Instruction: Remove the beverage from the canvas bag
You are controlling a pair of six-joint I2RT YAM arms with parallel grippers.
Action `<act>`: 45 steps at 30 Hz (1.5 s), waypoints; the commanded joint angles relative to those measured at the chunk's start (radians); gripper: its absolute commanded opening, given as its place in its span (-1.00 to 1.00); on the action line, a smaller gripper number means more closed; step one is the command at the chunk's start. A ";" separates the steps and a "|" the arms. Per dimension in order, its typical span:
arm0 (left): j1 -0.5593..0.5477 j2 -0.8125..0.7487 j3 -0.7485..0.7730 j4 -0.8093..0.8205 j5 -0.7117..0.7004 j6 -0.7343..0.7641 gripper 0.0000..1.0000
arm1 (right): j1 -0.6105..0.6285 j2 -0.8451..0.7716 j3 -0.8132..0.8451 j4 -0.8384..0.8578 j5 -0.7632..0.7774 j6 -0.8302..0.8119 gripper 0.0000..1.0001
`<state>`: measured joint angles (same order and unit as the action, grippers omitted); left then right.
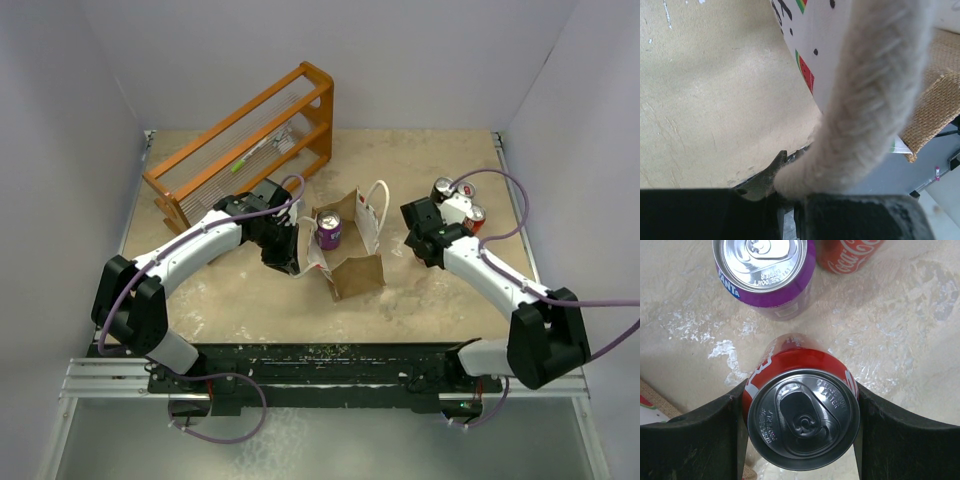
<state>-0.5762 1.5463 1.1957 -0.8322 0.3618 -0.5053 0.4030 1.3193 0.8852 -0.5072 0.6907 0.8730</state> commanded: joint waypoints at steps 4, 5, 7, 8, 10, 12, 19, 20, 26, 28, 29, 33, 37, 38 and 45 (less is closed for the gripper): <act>0.003 0.000 0.030 -0.026 0.000 0.019 -1.00 | -0.010 0.036 -0.022 0.171 0.067 -0.029 -1.00; 0.003 0.001 0.032 -0.027 -0.001 0.020 -1.00 | -0.012 0.043 -0.023 0.179 0.066 -0.035 -1.00; 0.003 0.005 0.035 -0.027 -0.004 0.020 -1.00 | -0.013 0.057 -0.025 0.191 0.071 -0.041 -1.00; 0.003 0.006 0.037 -0.028 -0.003 0.021 -1.00 | -0.015 0.061 -0.027 0.197 0.074 -0.043 -1.00; 0.003 0.011 0.039 -0.028 -0.003 0.021 -1.00 | -0.019 0.070 -0.030 0.213 0.071 -0.054 -1.00; 0.003 0.014 0.041 -0.026 -0.004 0.022 -1.00 | -0.022 0.082 -0.027 0.219 0.075 -0.064 -1.00; 0.003 0.021 0.044 -0.024 -0.008 0.022 -1.00 | -0.044 0.118 -0.021 0.239 0.072 -0.076 -0.85; 0.003 0.021 0.045 -0.025 -0.008 0.022 -1.00 | -0.046 0.125 -0.019 0.240 0.070 -0.079 -0.79; 0.003 0.020 0.051 -0.023 -0.001 0.019 -1.00 | -0.052 0.118 -0.009 0.251 0.005 -0.147 0.38; 0.003 0.022 0.050 -0.020 0.003 0.023 -1.00 | -0.052 0.087 -0.020 0.259 -0.024 -0.176 0.76; 0.003 0.024 0.049 -0.019 0.005 0.023 -1.00 | -0.052 0.067 -0.025 0.256 -0.036 -0.188 0.90; 0.003 0.016 0.034 -0.009 0.011 0.025 -1.00 | -0.052 -0.018 -0.032 0.210 -0.086 -0.227 1.00; 0.003 -0.003 0.014 0.005 0.018 0.019 -1.00 | -0.052 -0.115 -0.038 0.161 -0.189 -0.260 1.00; 0.003 -0.010 0.007 0.012 0.019 0.017 -1.00 | -0.052 -0.136 -0.040 0.147 -0.217 -0.258 1.00; 0.003 -0.018 -0.021 0.054 0.027 0.010 -1.00 | -0.052 -0.228 -0.021 0.045 -0.365 -0.258 1.00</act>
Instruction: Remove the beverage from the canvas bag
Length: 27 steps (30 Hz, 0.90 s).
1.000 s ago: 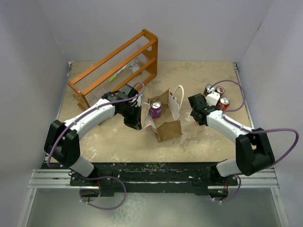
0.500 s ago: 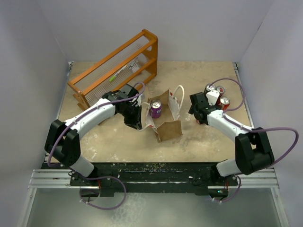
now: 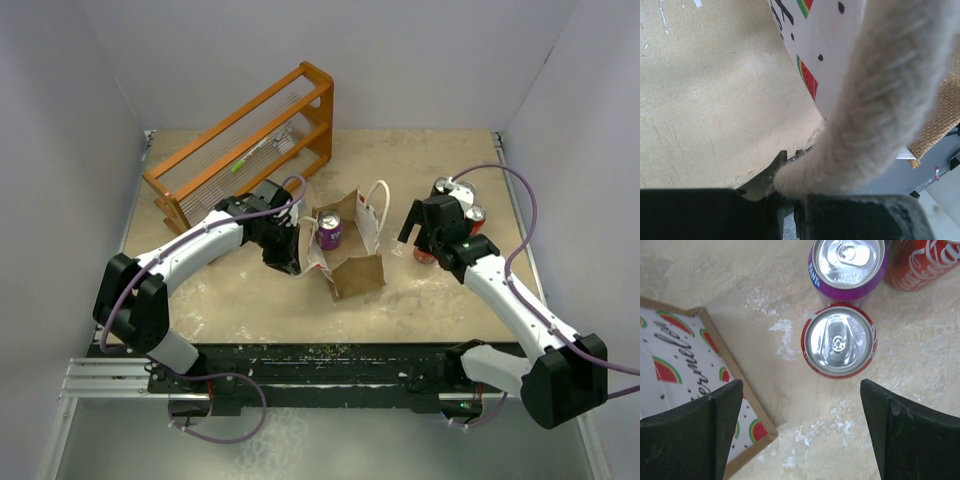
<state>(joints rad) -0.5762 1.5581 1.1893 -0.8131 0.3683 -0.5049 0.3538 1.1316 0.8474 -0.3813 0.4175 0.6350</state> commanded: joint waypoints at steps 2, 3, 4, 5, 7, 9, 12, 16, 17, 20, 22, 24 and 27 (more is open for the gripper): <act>0.003 -0.029 -0.014 0.043 0.022 0.009 -1.00 | -0.003 -0.063 0.036 -0.104 -0.111 -0.033 1.00; 0.003 -0.027 -0.014 0.046 0.023 0.010 -1.00 | -0.003 -0.074 0.047 -0.113 -0.111 -0.044 1.00; 0.003 -0.027 -0.013 0.049 0.023 0.009 -1.00 | -0.003 -0.088 0.062 -0.122 -0.105 -0.053 1.00; 0.003 -0.027 -0.014 0.051 0.024 0.009 -1.00 | -0.003 -0.097 0.079 -0.129 -0.099 -0.064 1.00; 0.003 -0.027 -0.015 0.054 0.024 0.009 -1.00 | -0.003 -0.107 0.125 -0.141 -0.094 -0.084 1.00; 0.003 -0.029 -0.017 0.055 0.026 0.009 -1.00 | -0.003 -0.107 0.202 -0.149 -0.101 -0.105 1.00; 0.003 -0.038 -0.021 0.054 0.023 0.011 -1.00 | -0.003 -0.088 0.302 -0.148 -0.139 -0.140 1.00; 0.003 -0.055 -0.028 0.049 0.021 0.003 -1.00 | -0.001 -0.021 0.467 -0.091 -0.259 -0.236 1.00; 0.003 -0.059 -0.030 0.051 0.021 -0.001 -1.00 | -0.001 0.000 0.509 -0.085 -0.307 -0.248 1.00; 0.003 -0.068 -0.033 0.059 0.023 -0.016 -1.00 | -0.001 0.076 0.633 -0.078 -0.429 -0.264 1.00; 0.003 -0.069 -0.029 0.062 0.021 -0.021 -1.00 | 0.004 0.143 0.703 -0.073 -0.525 -0.260 1.00; 0.003 -0.068 -0.027 0.063 0.012 -0.023 -1.00 | 0.028 0.198 0.762 -0.071 -0.618 -0.250 1.00; 0.003 -0.066 -0.023 0.065 0.002 -0.027 -1.00 | 0.135 0.275 0.832 -0.094 -0.641 -0.267 1.00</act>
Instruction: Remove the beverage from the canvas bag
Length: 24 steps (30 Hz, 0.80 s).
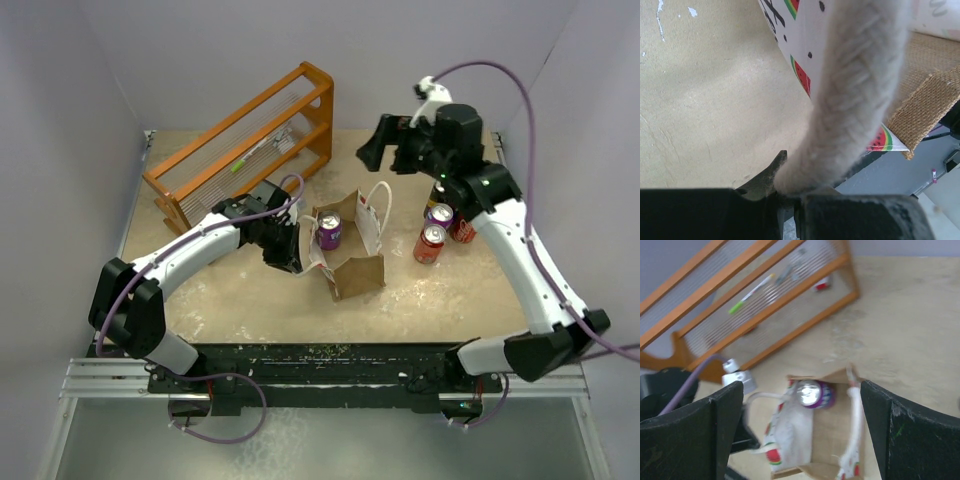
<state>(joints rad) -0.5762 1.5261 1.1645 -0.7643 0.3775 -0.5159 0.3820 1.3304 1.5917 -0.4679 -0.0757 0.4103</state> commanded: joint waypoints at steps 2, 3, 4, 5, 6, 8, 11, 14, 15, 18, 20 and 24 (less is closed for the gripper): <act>0.003 -0.033 0.004 0.015 -0.013 -0.023 -1.00 | 0.189 0.128 0.120 -0.031 -0.115 -0.086 1.00; 0.003 -0.034 0.005 0.016 -0.016 -0.027 -1.00 | 0.217 0.151 0.129 -0.043 -0.109 -0.099 1.00; 0.003 -0.034 0.004 0.017 -0.018 -0.030 -1.00 | 0.233 0.175 0.134 -0.052 -0.107 -0.104 1.00; 0.003 -0.034 0.002 0.019 -0.018 -0.033 -1.00 | 0.248 0.193 0.136 -0.060 -0.106 -0.105 1.00; 0.003 -0.034 0.001 0.019 -0.018 -0.035 -1.00 | 0.261 0.211 0.136 -0.069 -0.105 -0.107 1.00; 0.004 -0.027 0.001 0.020 -0.023 -0.038 -1.00 | 0.285 0.239 0.139 -0.087 -0.085 -0.124 1.00; 0.003 -0.010 0.006 0.018 -0.024 -0.035 -1.00 | 0.336 0.291 0.147 -0.129 -0.038 -0.174 1.00; 0.003 0.011 0.025 0.010 -0.027 -0.029 -1.00 | 0.376 0.351 0.158 -0.189 0.004 -0.224 1.00; 0.003 0.018 0.030 0.009 -0.027 -0.028 -1.00 | 0.384 0.374 0.164 -0.213 0.011 -0.234 1.00; 0.003 0.034 0.038 0.007 -0.025 -0.027 -1.00 | 0.391 0.444 0.205 -0.285 -0.007 -0.259 1.00; 0.003 0.044 0.038 0.007 -0.023 -0.026 -1.00 | 0.392 0.480 0.228 -0.331 -0.017 -0.277 1.00; 0.003 0.053 0.035 0.003 -0.022 -0.027 -1.00 | 0.392 0.479 0.184 -0.302 -0.008 -0.297 1.00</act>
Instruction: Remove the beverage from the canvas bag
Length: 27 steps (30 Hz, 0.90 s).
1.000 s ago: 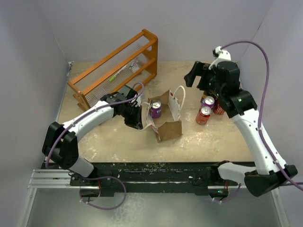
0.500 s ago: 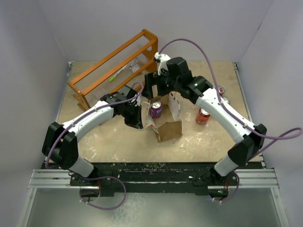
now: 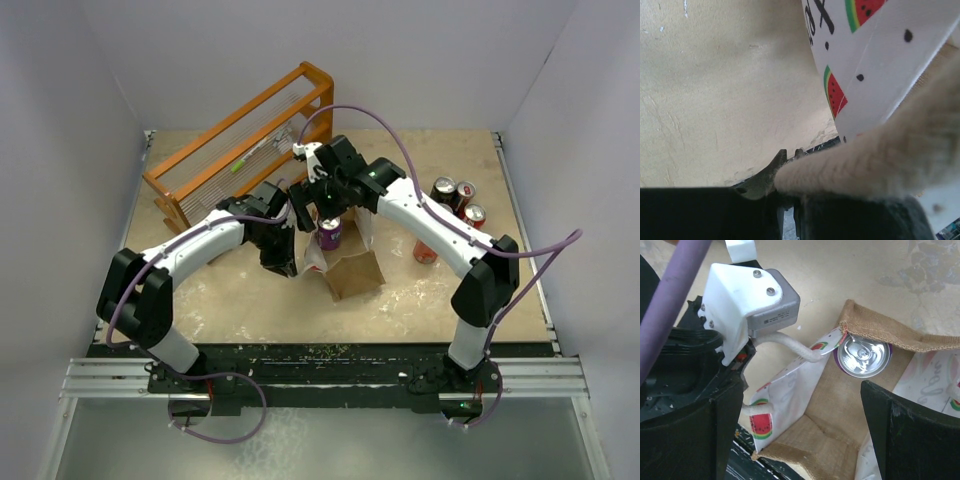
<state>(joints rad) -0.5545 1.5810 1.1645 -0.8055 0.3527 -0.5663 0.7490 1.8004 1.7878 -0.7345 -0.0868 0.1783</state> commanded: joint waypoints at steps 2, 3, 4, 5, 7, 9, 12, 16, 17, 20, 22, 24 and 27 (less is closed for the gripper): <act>-0.019 0.001 0.033 0.043 0.004 0.023 -1.00 | 0.024 -0.006 -0.046 -0.002 0.027 -0.073 1.00; -0.019 0.003 0.032 0.043 0.005 0.024 -1.00 | 0.024 -0.015 -0.064 0.017 0.047 -0.078 1.00; -0.019 0.005 0.033 0.041 0.005 0.023 -1.00 | 0.025 -0.030 -0.079 0.036 0.074 -0.083 1.00; -0.018 0.008 0.032 0.039 0.005 0.022 -1.00 | 0.025 -0.040 -0.095 0.053 0.110 -0.085 1.00; -0.018 0.010 0.031 0.038 0.006 0.019 -1.00 | 0.024 -0.067 -0.123 0.094 0.188 -0.085 1.00; -0.018 0.007 0.029 0.037 0.009 0.013 -1.00 | 0.024 -0.094 -0.161 0.123 0.221 -0.079 1.00; -0.018 0.006 0.027 0.038 0.012 0.003 -1.00 | 0.024 -0.122 -0.221 0.189 0.229 -0.067 0.99; -0.019 0.006 0.026 0.033 0.011 -0.005 -1.00 | 0.024 -0.115 -0.249 0.195 0.195 -0.090 1.00; -0.019 0.005 0.026 0.033 0.009 -0.006 -1.00 | 0.024 -0.110 -0.256 0.185 0.177 -0.098 1.00; -0.018 0.001 0.031 0.027 0.004 -0.008 -1.00 | 0.025 -0.110 -0.305 0.194 0.157 -0.106 1.00; -0.018 0.003 0.038 0.024 0.001 -0.005 -1.00 | 0.025 -0.116 -0.336 0.216 0.166 -0.111 1.00; -0.019 0.009 0.044 0.022 0.002 0.000 -1.00 | 0.025 -0.115 -0.358 0.253 0.193 -0.113 1.00; -0.019 0.022 0.051 0.022 0.005 0.008 -1.00 | 0.020 -0.105 -0.396 0.321 0.223 -0.105 1.00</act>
<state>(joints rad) -0.5655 1.5932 1.1744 -0.8017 0.3550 -0.5831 0.7670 1.6985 1.4223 -0.5228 0.0917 0.0895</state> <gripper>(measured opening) 0.111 0.998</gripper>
